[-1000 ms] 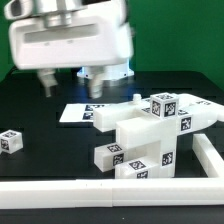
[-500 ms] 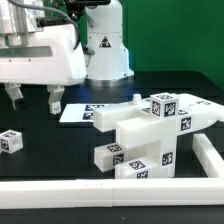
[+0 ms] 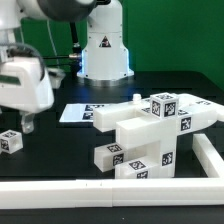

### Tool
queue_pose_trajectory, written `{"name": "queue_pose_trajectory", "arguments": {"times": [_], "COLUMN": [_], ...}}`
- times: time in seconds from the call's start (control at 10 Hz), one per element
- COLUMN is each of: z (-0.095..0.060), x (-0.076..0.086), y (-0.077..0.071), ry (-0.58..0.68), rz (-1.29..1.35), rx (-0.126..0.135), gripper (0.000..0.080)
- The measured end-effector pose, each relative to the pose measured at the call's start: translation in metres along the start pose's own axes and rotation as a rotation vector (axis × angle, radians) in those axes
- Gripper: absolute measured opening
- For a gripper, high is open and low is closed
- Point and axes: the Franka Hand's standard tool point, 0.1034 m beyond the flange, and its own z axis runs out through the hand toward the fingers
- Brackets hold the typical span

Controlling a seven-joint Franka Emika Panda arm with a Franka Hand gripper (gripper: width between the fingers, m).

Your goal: Assemble chair

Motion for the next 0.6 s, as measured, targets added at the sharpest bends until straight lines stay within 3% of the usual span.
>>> {"name": "queue_pose_trajectory", "arguments": {"times": [0.3, 0.6], "z": [0.0, 0.024], "x": [0.0, -0.006], "y": [-0.002, 0.024], "ry": [0.0, -0.031], "rz": [-0.001, 0.042], "rx": [0.002, -0.021], "gripper": [0.0649, 0.0649]}}
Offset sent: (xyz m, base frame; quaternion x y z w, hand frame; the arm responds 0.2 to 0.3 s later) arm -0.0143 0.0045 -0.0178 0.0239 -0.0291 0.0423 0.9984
